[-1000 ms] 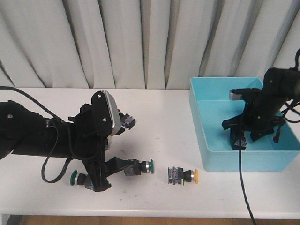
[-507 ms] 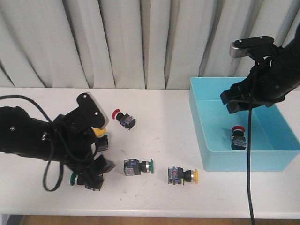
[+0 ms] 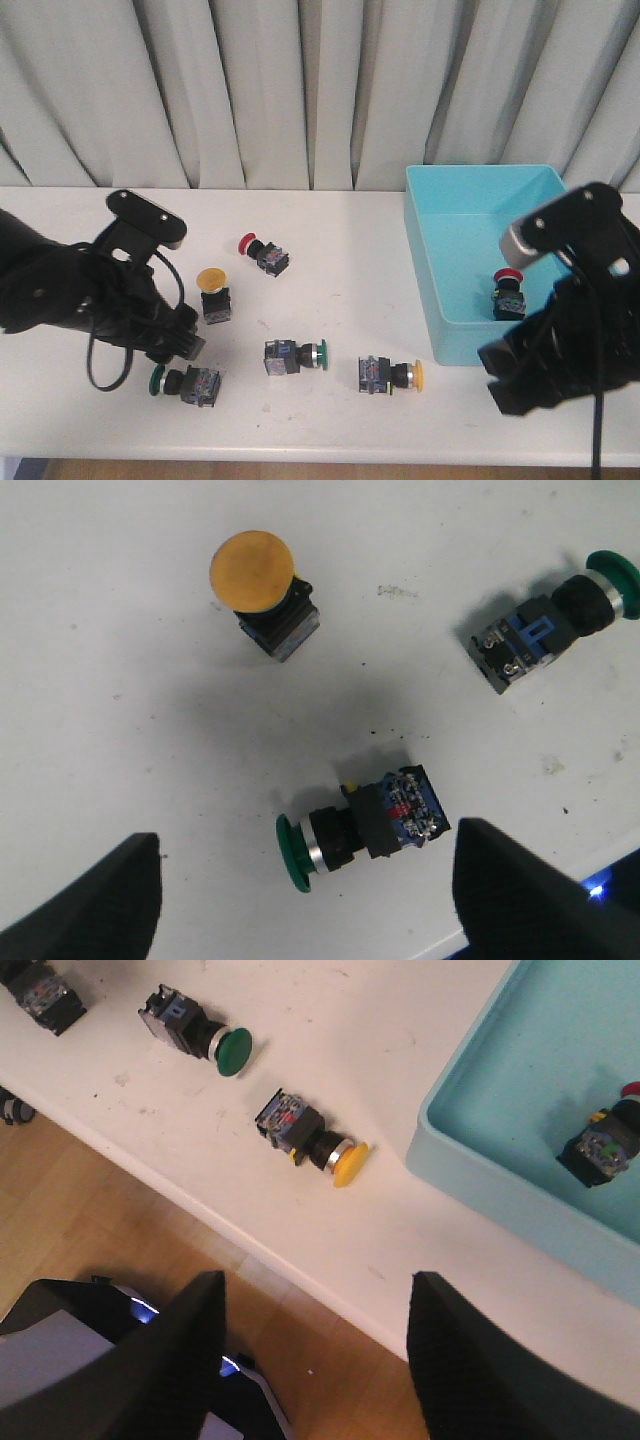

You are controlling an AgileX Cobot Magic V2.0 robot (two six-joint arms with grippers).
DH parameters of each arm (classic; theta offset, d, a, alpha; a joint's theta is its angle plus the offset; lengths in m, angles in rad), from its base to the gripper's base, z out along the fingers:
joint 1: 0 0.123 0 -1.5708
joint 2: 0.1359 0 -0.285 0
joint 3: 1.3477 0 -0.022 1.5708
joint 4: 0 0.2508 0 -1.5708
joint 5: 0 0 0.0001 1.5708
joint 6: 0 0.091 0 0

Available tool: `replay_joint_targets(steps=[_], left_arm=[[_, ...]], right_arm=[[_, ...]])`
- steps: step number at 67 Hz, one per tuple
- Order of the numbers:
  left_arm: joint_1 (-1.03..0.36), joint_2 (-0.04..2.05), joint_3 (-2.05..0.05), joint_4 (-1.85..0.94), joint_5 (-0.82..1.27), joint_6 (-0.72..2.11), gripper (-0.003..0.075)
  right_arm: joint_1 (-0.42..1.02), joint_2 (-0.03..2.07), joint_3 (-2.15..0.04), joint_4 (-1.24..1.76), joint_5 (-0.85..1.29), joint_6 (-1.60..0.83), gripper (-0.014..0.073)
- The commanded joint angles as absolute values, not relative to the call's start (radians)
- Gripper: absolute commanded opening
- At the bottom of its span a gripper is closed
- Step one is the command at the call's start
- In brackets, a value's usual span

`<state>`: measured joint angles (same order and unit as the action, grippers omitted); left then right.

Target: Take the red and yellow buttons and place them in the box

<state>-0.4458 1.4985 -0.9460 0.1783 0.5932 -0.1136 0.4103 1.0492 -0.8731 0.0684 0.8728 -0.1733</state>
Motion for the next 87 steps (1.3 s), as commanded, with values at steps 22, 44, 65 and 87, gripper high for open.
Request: replay_joint_targets(steps=[22, 44, 65, 87], left_arm=[[-0.447, 1.753, -1.279, 0.197, 0.562, -0.210, 0.0583], [-0.396, 1.983, -1.577, 0.235, 0.760, -0.315, 0.0554], [-0.380, 2.097, -1.692, 0.116, 0.842, -0.315, 0.0548], [-0.380, 2.138, -1.691, 0.098, 0.840, -0.316, 0.0533]], right_arm=[[0.412, 0.990, -0.847, 0.087, 0.812, -0.189, 0.0393], [0.412, 0.990, -0.847, 0.087, 0.804, -0.190, 0.0393], [0.412, 0.990, -0.847, 0.087, 0.784, -0.203, 0.0393], [0.412, 0.990, -0.847, 0.087, 0.771, -0.216, 0.0393]])
